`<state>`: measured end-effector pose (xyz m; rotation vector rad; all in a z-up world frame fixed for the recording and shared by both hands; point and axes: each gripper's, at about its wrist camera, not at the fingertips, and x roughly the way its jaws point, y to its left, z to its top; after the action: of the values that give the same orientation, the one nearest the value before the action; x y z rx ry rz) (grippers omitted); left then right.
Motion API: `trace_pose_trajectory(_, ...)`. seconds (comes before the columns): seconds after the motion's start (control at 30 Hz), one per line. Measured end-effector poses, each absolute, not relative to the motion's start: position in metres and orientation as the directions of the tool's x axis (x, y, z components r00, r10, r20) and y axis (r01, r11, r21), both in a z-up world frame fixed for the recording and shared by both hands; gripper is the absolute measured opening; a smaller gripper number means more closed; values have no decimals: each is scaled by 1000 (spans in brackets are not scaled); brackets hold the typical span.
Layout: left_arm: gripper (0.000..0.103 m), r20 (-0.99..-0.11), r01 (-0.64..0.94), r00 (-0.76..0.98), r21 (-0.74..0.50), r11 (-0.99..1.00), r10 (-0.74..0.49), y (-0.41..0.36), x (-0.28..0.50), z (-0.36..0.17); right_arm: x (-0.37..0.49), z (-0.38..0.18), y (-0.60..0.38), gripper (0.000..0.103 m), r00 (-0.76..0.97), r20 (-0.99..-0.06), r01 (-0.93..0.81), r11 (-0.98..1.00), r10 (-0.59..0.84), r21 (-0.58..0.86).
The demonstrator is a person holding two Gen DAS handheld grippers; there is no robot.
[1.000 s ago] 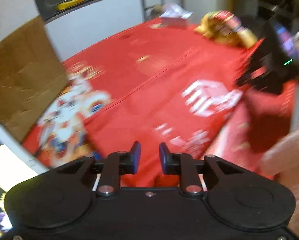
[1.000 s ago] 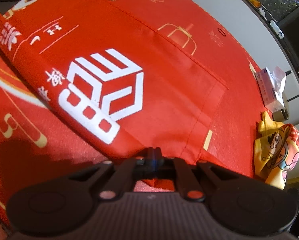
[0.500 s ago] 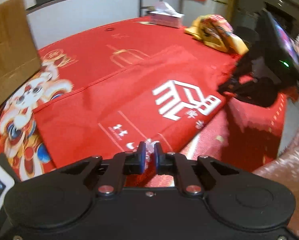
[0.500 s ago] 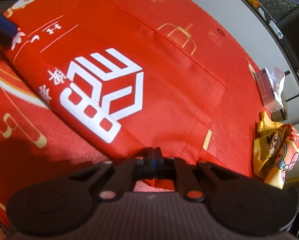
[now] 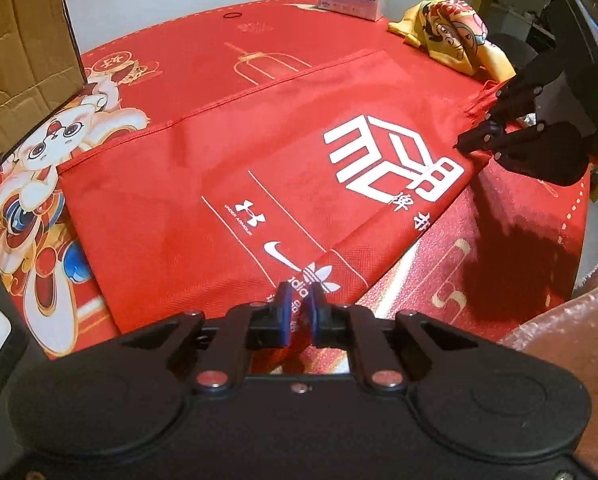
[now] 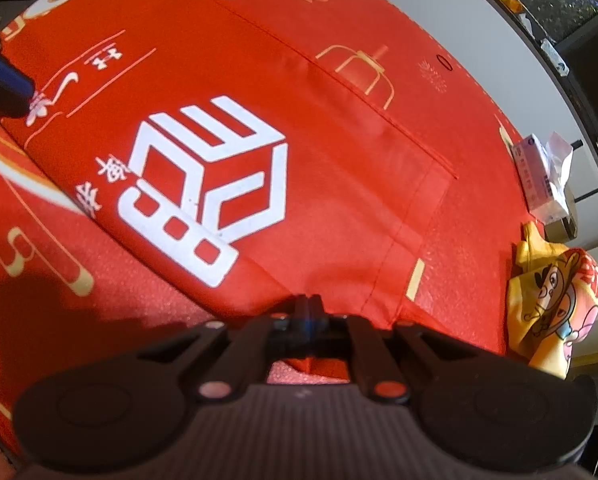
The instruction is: Fold shopping bag
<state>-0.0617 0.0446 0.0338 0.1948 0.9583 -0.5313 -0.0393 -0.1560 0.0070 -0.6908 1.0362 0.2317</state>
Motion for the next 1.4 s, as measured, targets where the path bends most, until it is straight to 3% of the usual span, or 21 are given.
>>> trace_pose_trajectory(0.23,9,-827,398,450,-152,905,-337,50,-55,32,-41,6,-156,5,513,-848,-494,761,-135,-420)
trace_pose_trajectory(0.63,10,-846,296,464,-131,946,-263,41,-56,34,-40,7,-153,4,502,-854,-532,730,-136,-429)
trace_pose_trajectory(1.0,9,-862,320,447,-95,943,-238,35,-53,37,-74,34,-168,3,615,-783,-696,528,89,-487)
trace_pose_trajectory(1.03,9,-863,323,447,-87,942,-233,34,-53,37,-82,34,-168,13,626,-771,-711,488,114,-506)
trace_pose_trajectory(1.07,9,-864,326,448,-80,942,-228,33,-53,37,-90,35,-169,30,636,-759,-724,447,139,-525)
trace_pose_trajectory(1.1,9,-865,326,448,-77,942,-226,32,-53,37,-99,33,-168,33,646,-745,-736,396,167,-550)
trace_pose_trajectory(1.2,9,-867,323,445,-79,943,-225,33,-52,37,-117,28,-160,32,630,-735,-775,258,249,-577)
trace_pose_trajectory(1.4,10,-868,320,441,-83,944,-227,33,-52,37,-124,3,-135,32,653,-709,-744,53,265,-666)
